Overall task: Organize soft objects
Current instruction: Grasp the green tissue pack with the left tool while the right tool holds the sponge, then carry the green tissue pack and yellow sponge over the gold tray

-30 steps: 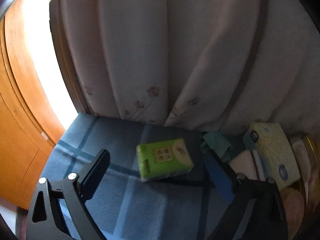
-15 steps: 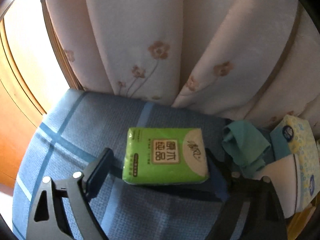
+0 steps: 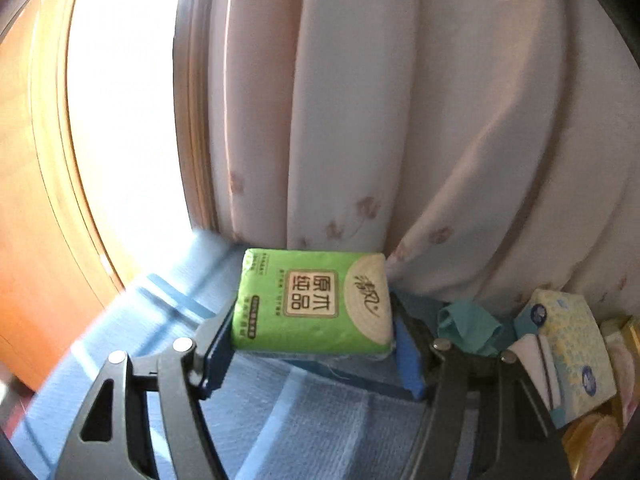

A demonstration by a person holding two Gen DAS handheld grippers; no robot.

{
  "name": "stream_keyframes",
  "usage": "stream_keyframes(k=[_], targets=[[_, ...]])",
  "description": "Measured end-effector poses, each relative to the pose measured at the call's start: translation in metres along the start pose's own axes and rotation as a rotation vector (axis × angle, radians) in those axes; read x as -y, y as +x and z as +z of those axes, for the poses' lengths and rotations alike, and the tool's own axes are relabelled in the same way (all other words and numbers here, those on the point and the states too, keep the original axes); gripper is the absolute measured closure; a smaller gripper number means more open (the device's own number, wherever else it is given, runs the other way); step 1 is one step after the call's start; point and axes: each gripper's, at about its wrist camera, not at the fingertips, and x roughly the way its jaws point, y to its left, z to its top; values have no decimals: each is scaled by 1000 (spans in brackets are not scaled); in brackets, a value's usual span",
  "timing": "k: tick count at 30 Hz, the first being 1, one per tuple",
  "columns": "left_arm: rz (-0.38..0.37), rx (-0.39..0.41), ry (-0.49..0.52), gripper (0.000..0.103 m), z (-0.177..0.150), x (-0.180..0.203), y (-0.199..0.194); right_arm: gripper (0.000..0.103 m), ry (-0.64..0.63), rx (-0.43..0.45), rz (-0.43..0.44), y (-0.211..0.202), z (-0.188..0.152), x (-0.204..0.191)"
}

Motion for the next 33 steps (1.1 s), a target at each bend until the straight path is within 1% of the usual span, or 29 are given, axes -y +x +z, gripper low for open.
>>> stream_keyframes(k=[1, 4, 8, 12, 15, 17, 23, 29, 33], targets=[[4, 28, 19, 35, -2, 3, -9, 41, -4, 3, -4, 0, 0, 0], [8, 77, 57, 35, -5, 9, -27, 41, -28, 10, -6, 0, -3, -4], [20, 126, 81, 35, -13, 19, -49, 41, -84, 29, 1, -3, -7, -16], [21, 135, 69, 35, -18, 18, -64, 41, -111, 37, 13, -5, -9, -22], [11, 147, 46, 35, -23, 14, -77, 41, -112, 29, 6, -6, -10, -20], [14, 163, 35, 35, -25, 2, -78, 41, -113, 25, -1, -5, -11, -19], [1, 196, 61, 35, -39, 10, -84, 41, -133, 13, -14, -9, -14, -13], [-12, 216, 65, 35, -50, 12, -96, 41, -152, 12, -19, -15, -17, -6], [-12, 231, 79, 35, -57, 14, -99, 41, -181, 33, -21, -24, -19, -5]])
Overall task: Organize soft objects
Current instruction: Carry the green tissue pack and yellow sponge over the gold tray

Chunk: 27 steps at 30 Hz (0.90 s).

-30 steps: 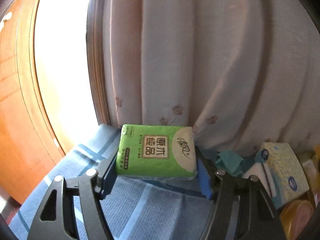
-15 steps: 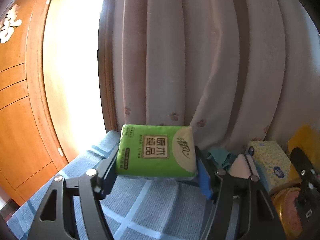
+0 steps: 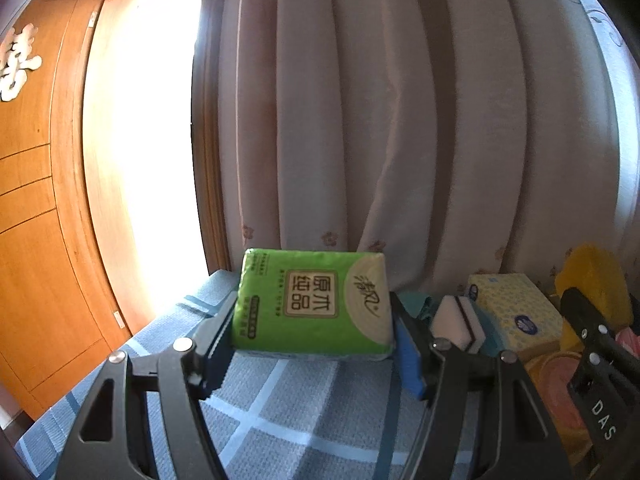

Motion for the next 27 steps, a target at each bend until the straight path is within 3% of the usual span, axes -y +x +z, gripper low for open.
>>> stream_keyframes(k=[14, 27], targets=[[-31, 15, 10, 35, -9, 18, -24, 41, -53, 55, -7, -22, -9, 14], [-90, 4, 21, 35, -18, 42, -39, 41, 8, 101, -19, -52, -15, 53]])
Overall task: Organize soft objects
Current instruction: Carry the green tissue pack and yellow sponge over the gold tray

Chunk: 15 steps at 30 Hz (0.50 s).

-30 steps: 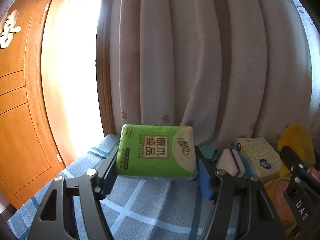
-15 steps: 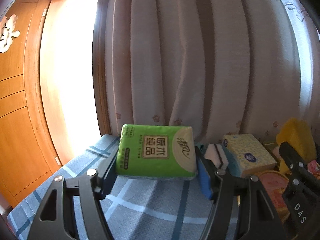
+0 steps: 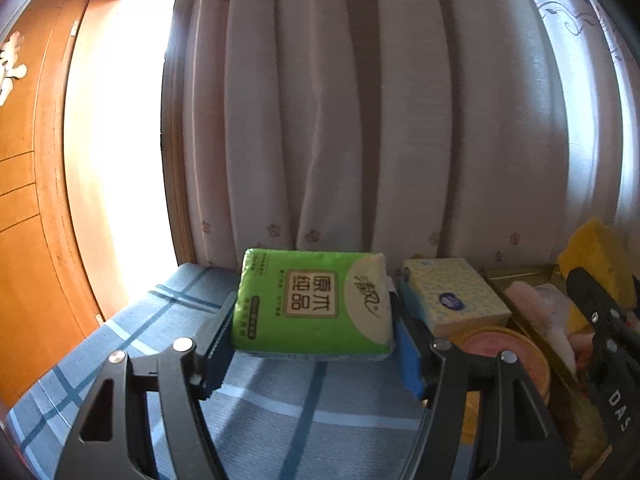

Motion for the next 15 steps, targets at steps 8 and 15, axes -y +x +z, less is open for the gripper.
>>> stream_keyframes(k=[8, 15], targets=[[-51, 7, 37, 35, -5, 25, -11, 41, 35, 1, -47, -8, -2, 27], [-105, 4, 59, 35, -9, 48, -17, 41, 53, -11, -102, -11, -5, 54]])
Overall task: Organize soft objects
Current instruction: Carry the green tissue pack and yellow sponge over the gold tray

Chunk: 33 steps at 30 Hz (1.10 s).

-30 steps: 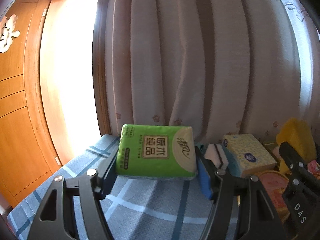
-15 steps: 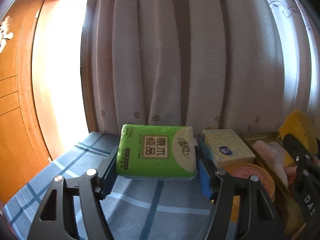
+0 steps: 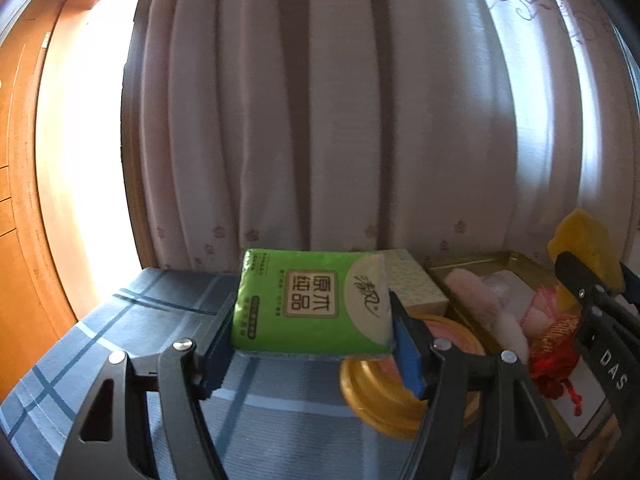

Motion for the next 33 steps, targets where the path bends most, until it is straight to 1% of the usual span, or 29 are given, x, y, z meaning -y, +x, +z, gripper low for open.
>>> stream_keyframes(k=[10, 13, 16, 20, 22, 24, 26, 29, 31, 32, 33], targets=[[-80, 1, 32, 35, -2, 35, -1, 41, 30, -26, -91, -2, -2, 53], [-121, -14, 33, 35, -2, 47, 0, 41, 19, -28, -107, -2, -2, 64], [-160, -16, 60, 35, 1, 65, -1, 41, -32, -14, -135, -3, 0, 71], [-213, -15, 84, 35, 8, 89, -1, 41, -75, -33, -121, 5, 8, 81], [-249, -32, 87, 35, 14, 103, 2, 41, -88, -50, -107, 12, 16, 86], [-268, -53, 84, 35, 20, 113, 5, 41, -109, -58, -101, 20, 25, 90], [-278, -90, 86, 35, 25, 126, 13, 41, -120, -85, -77, 33, 34, 93], [-306, -150, 64, 35, 29, 140, 25, 41, -121, -150, -47, 57, 43, 96], [-317, -180, 54, 35, 29, 144, 31, 41, -114, -217, -29, 76, 47, 99], [-318, -208, 50, 35, 28, 147, 37, 41, -104, -255, -13, 85, 48, 101], [-323, -228, 46, 35, 27, 149, 41, 41, -89, -305, 3, 98, 49, 103]])
